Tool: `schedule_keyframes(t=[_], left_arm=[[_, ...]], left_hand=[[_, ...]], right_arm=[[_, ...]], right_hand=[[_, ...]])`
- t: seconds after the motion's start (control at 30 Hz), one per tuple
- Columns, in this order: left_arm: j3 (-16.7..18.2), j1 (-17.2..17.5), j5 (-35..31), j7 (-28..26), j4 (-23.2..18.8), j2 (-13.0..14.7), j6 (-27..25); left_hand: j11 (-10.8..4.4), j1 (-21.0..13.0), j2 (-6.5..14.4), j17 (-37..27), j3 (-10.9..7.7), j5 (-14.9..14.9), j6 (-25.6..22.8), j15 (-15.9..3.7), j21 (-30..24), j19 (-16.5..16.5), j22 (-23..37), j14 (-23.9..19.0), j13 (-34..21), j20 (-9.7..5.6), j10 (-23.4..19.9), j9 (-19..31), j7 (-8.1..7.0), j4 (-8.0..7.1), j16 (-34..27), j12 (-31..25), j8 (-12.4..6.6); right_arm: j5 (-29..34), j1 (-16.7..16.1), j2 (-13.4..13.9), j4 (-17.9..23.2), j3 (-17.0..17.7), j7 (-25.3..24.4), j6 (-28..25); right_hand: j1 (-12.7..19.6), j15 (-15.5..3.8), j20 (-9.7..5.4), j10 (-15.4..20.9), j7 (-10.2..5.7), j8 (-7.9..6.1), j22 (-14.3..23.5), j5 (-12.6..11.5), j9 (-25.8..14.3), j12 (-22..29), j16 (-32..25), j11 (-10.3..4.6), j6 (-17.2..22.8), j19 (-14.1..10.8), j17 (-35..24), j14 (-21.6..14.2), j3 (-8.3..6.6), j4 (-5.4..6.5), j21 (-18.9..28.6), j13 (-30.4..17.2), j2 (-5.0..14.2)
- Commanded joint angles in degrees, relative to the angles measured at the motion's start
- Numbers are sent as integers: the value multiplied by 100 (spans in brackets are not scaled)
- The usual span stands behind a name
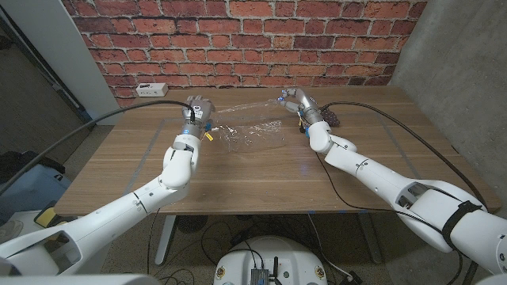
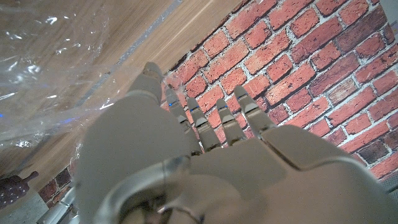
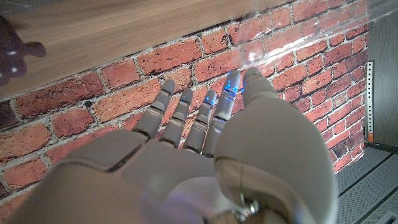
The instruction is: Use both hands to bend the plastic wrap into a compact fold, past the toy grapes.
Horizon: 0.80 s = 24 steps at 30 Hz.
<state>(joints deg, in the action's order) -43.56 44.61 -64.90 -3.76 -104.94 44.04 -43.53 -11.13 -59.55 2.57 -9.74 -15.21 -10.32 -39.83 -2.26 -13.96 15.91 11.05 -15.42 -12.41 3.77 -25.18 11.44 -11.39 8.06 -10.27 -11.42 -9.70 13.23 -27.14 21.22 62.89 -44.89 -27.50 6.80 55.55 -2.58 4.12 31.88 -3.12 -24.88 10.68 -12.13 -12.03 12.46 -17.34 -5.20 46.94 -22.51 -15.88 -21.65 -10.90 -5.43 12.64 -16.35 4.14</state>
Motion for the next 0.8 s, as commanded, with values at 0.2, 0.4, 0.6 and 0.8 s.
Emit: schedule_keyframes(t=[0.2, 0.4, 0.6, 0.8], left_arm=[[-162, -146, -538, 822, 9, -21, -152], [-87, -169, -569, 1333, -170, 44, -110], [-52, -241, -661, 1940, -310, 140, 54], [-230, -444, -1292, 2851, -267, 79, 94]], left_hand=[[108, 179, -2, -30, 79, -25, 999, -464, 54, -116, 35, 239, -18, 33, 404, -24, 84, -15, 12, 27, 38], [221, 447, 0, -47, 169, -31, 1615, -218, 122, -305, 33, 496, -20, 134, 810, -46, 154, -108, 19, 46, -12], [251, 879, -139, -68, 351, -58, 2008, -29, 203, -564, 26, 806, -11, 288, 1222, -67, 218, -234, 20, 68, -29], [424, 1433, -407, -78, 649, -198, 2716, 180, 228, -778, 21, 1127, -5, 392, 1626, -77, 451, -383, 0, 36, 32]], right_arm=[[-54, 7, 86, 236, -28, 295, -364], [-67, 28, 84, 222, -42, 342, -370], [-60, 43, 62, 162, -51, 292, -308], [-62, 53, 47, 141, -47, 260, -290]], right_hand=[[-26, -407, 77, -185, -76, 247, 13, -101, 34, -46, 112, 2, -391, 65, 27, 106, 8, -45, -21, -26, 2], [114, -435, 67, -202, -87, 288, 12, -128, 47, -37, 104, -5, -394, 72, 27, 95, -62, -132, -21, -32, 76], [84, -431, 65, -204, -100, 303, 12, -121, 51, -31, 105, -8, -388, 74, 24, 108, -41, -127, -20, -35, 61], [60, -427, 63, -194, -117, 317, 12, -118, 54, -21, 94, -2, -382, 72, 18, 97, -29, -120, -19, -37, 65]])
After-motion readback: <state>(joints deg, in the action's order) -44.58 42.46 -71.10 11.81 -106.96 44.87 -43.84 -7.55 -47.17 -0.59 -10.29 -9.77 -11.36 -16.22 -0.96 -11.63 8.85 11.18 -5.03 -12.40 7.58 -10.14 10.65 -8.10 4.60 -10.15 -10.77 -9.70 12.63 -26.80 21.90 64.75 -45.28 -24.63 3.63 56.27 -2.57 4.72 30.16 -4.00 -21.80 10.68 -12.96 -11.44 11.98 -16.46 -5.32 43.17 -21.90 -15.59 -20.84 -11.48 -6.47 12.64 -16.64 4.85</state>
